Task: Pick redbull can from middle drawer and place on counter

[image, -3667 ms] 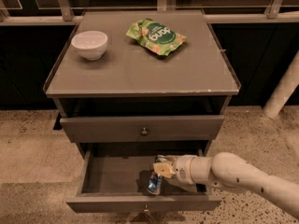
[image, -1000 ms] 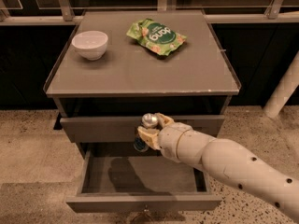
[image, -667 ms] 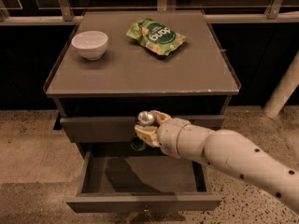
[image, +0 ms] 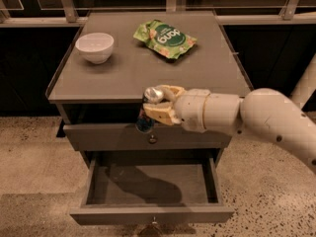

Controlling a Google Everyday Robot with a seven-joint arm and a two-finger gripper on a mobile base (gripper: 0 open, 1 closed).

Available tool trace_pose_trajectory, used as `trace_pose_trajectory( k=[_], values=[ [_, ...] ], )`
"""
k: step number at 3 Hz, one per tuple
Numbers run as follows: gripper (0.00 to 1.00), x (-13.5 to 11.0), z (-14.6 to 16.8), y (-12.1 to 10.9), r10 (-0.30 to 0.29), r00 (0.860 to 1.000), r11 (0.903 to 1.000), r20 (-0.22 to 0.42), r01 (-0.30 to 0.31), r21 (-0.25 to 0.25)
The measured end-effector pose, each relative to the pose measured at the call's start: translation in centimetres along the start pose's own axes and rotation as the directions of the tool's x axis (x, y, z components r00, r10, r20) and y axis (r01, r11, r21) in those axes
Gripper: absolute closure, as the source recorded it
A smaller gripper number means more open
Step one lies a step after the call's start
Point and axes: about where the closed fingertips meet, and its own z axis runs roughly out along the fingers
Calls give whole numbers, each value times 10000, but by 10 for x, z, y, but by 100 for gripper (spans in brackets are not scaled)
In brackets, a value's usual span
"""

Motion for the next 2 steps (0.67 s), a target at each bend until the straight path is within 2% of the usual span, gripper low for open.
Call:
trace_pose_trajectory(
  k=[1,2],
  values=[
    [100,-35,-9,-9,-559,9984,9974,58,561,-449],
    [100,-70,-19,-23,-869,9961,9959,167,873,-251]
  ],
)
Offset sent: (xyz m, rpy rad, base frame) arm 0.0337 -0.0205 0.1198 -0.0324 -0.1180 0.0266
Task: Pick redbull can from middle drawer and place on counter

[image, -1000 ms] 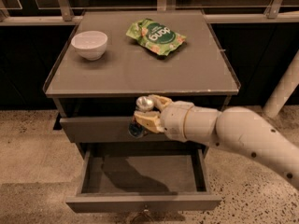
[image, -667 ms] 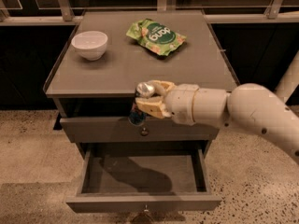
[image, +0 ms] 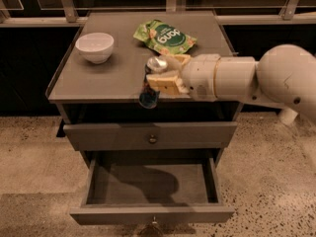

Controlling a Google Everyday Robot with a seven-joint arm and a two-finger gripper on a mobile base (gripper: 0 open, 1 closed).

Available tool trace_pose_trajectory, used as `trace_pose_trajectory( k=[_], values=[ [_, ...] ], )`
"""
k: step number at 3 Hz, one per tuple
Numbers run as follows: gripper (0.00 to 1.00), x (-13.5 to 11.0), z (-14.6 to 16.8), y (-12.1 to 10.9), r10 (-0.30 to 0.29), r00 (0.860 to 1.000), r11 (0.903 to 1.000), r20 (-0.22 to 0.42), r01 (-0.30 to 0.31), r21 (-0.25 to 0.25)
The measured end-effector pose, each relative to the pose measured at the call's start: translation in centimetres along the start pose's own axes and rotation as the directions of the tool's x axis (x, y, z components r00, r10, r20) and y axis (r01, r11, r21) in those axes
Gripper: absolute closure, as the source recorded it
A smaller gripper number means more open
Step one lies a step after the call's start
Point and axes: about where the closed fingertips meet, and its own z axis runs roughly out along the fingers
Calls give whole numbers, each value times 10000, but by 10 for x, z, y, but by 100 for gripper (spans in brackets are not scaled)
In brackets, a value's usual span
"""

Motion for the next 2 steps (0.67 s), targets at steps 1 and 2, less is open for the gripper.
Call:
trace_pose_trajectory(
  k=[1,2],
  values=[
    [100,-30,-11,-18,-173,9991,9974,399,145,706],
    [100,-26,-24,-45,-11,9975,9794,703,-131,2016]
  ],
)
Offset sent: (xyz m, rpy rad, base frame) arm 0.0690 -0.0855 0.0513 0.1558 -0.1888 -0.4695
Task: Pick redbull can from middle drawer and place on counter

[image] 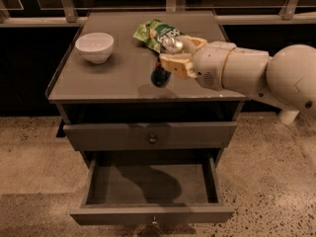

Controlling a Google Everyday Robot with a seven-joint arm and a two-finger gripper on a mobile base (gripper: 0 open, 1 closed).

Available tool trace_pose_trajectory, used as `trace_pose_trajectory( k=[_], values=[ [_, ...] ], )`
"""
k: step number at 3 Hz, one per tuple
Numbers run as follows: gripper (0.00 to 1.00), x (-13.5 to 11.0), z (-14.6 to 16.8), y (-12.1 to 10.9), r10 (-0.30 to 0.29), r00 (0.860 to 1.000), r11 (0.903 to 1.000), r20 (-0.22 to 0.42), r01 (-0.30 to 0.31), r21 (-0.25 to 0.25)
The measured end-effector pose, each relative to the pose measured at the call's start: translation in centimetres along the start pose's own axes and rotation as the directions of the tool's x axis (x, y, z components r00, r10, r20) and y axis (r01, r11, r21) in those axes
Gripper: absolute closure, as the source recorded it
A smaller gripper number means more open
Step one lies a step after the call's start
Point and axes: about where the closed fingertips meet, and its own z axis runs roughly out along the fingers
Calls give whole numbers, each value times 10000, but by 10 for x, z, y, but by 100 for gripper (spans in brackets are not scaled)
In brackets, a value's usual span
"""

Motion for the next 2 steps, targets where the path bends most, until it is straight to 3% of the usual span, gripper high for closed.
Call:
trace_pose_trajectory(
  k=[1,2],
  values=[
    [100,16,-4,-39,455,9957,9894,808,-561,1343],
    [100,43,-3,-70,1066,9791,9716,1733,-1396,1911]
  ],
)
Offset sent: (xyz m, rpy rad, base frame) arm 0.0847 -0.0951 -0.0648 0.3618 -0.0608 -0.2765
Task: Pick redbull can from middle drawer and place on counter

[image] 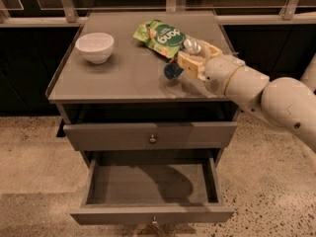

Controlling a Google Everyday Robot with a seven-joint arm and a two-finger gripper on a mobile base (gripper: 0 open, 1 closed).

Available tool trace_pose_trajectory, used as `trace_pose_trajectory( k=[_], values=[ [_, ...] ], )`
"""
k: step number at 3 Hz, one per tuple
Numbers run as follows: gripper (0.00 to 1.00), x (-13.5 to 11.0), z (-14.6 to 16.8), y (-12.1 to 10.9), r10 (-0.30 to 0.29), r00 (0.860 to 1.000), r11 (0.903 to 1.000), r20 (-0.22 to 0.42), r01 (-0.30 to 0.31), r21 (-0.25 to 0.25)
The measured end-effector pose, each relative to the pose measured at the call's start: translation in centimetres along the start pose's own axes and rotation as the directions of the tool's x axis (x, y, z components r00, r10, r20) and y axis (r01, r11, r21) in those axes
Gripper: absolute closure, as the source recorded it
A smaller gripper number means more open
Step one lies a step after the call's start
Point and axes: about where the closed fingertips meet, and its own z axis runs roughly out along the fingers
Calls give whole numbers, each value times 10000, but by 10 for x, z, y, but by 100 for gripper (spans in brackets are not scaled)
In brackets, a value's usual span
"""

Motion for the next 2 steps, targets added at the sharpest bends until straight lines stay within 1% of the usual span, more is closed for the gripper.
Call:
trace_pose_trajectory(
  k=[1,2],
  values=[
    [100,21,7,-21,655,9969,9978,442,-660,110],
    [100,35,12,-36,1114,9914,9929,683,-1139,341]
  ],
)
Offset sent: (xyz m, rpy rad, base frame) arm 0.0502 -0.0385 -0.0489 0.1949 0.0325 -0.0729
